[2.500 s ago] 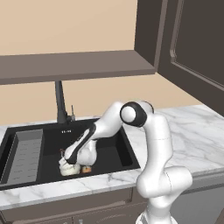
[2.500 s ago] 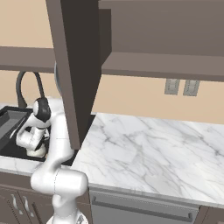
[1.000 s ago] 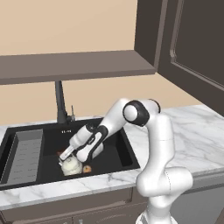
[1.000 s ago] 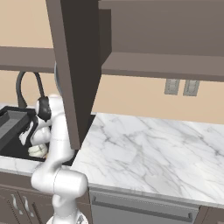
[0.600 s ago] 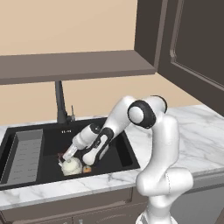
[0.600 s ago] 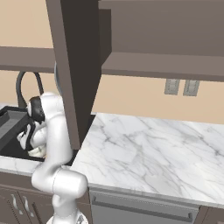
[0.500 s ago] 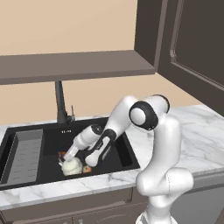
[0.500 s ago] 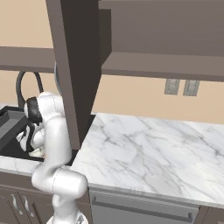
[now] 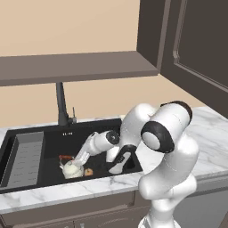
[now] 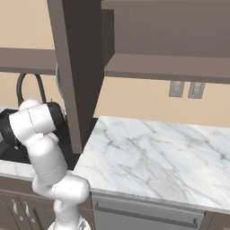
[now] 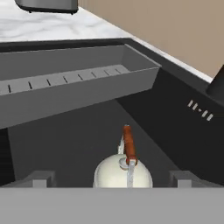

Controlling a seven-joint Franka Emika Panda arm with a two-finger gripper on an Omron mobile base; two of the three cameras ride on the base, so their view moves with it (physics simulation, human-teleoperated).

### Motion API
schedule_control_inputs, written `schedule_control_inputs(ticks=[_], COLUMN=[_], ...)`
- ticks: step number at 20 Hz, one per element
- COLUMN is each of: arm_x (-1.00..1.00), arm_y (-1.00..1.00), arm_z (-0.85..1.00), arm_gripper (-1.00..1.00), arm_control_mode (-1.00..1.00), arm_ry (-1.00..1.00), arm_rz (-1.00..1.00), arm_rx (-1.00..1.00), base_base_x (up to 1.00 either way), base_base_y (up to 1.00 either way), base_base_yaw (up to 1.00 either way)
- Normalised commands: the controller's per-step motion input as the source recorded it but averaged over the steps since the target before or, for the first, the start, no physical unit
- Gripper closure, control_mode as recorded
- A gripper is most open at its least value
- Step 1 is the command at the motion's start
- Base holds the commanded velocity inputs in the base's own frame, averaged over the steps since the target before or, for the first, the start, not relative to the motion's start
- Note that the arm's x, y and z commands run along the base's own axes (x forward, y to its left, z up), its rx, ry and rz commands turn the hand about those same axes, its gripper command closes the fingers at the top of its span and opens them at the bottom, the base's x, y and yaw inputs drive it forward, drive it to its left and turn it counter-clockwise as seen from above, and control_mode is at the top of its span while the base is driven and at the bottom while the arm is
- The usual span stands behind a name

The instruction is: Open the cabinet, pick the kettle from the cabinet, and place it in the sink.

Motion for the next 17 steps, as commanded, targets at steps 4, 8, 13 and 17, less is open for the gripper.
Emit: schedule_control_inputs(ticks=[4,8,13,17], arm_x=[-0.22,-0.17,-0.13,-0.25], arm_y=[-0.53,-0.52,-0.33,-0.33], arm_z=[0.99,1.00,1.00,1.00], arm_gripper=[-1.00,-1.00,-1.00,-1.00], arm_control_mode=[-1.00,-1.00,-1.00,-1.00], arm_ry=[-0.06,-0.05,-0.04,-0.03], arm_rz=[0.00,0.02,0.04,0.03], arm_rx=[0.00,0.00,0.00,0.00], base_base_x=[0.00,0.00,0.00,0.00], base_base_y=[0.00,0.00,0.00,0.00], base_base_yaw=[0.00,0.00,0.00,0.00])
